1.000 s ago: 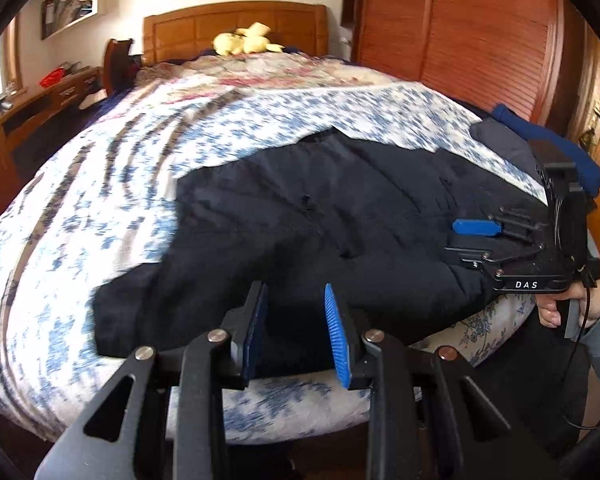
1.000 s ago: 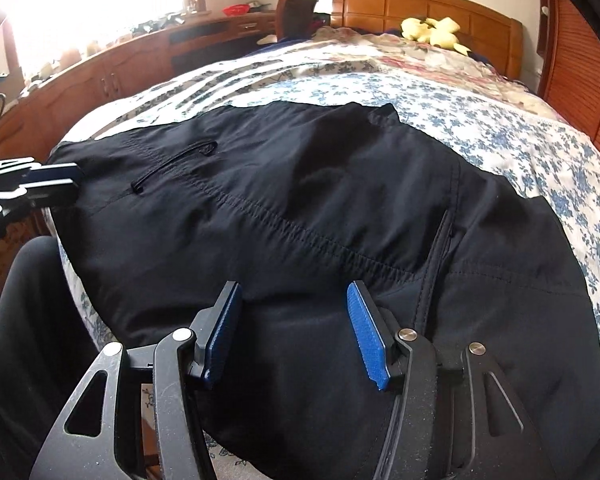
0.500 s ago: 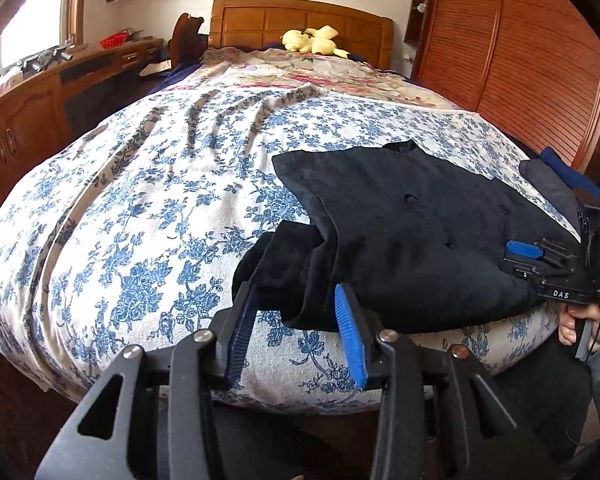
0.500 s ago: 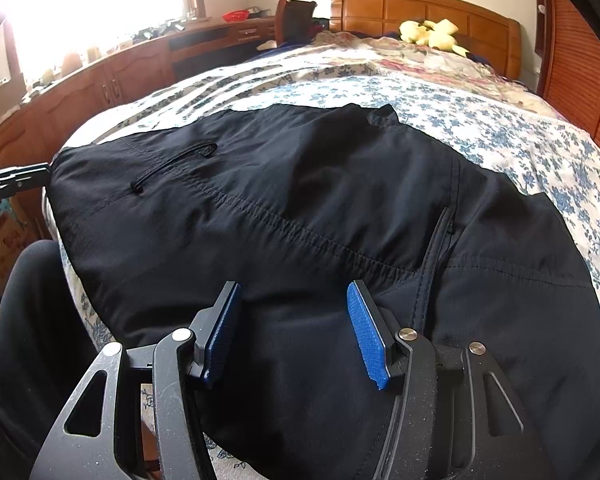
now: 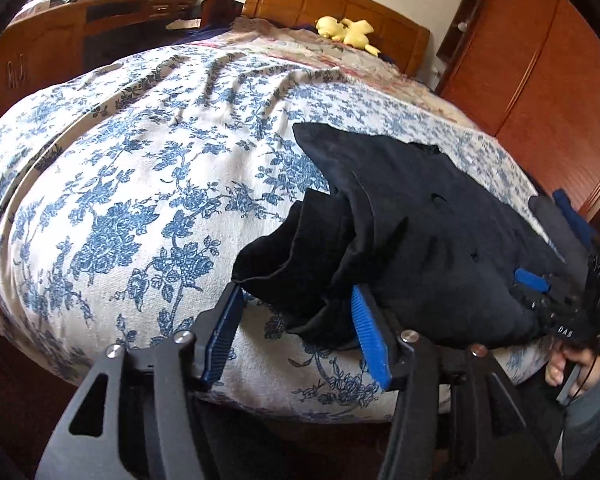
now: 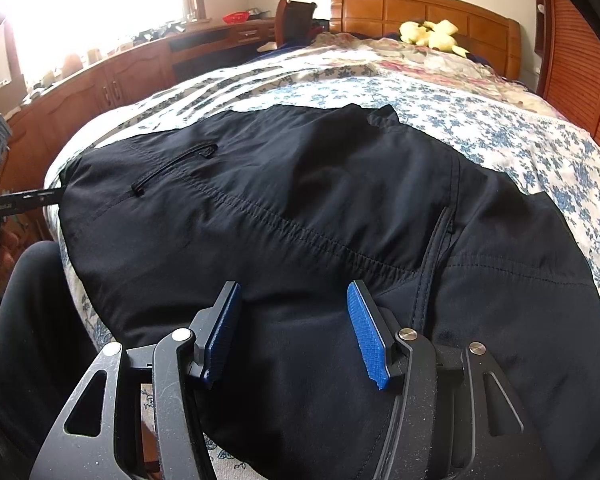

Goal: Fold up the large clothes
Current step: 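Grasp the edge of the folded black coat with the left tool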

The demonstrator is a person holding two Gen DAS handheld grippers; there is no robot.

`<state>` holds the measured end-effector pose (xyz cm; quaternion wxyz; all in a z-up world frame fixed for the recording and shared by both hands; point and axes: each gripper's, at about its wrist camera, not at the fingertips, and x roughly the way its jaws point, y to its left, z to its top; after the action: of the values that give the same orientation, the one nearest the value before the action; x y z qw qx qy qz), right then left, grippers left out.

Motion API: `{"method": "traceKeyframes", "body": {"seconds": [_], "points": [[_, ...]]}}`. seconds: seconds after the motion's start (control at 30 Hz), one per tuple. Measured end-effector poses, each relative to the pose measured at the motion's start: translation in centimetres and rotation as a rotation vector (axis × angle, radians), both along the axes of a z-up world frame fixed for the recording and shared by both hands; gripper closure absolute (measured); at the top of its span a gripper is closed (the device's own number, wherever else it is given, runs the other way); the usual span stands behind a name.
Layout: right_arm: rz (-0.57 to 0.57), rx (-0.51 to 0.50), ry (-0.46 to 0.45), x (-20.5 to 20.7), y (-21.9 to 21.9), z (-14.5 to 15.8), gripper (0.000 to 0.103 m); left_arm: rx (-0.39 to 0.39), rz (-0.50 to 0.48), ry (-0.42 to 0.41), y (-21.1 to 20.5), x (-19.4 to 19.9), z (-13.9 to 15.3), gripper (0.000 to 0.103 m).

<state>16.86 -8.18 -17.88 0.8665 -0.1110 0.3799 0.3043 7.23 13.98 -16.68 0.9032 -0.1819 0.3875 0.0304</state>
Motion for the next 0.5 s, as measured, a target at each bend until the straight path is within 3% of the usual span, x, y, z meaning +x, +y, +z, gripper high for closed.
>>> {"method": "traceKeyframes", "body": {"seconds": [0.2, 0.23, 0.3, 0.37, 0.5], "points": [[0.001, -0.002, 0.000, 0.0, 0.0, 0.0, 0.047, 0.007, -0.001, -0.001, -0.7, 0.1, 0.0, 0.051], [0.001, -0.001, 0.000, 0.0, 0.0, -0.1, 0.047, -0.010, -0.011, -0.003, -0.7, 0.1, 0.0, 0.059], [0.000, 0.000, 0.000, 0.0, 0.0, -0.1, 0.047, -0.013, -0.019, 0.004, -0.8, 0.2, 0.2, 0.065], [0.000, -0.001, 0.000, 0.0, 0.0, -0.1, 0.047, -0.011, -0.027, -0.004, -1.0, 0.2, 0.6, 0.081], [-0.002, 0.001, 0.008, 0.0, 0.0, 0.0, 0.047, 0.016, -0.028, -0.046, -1.8, 0.3, 2.7, 0.096]]}}
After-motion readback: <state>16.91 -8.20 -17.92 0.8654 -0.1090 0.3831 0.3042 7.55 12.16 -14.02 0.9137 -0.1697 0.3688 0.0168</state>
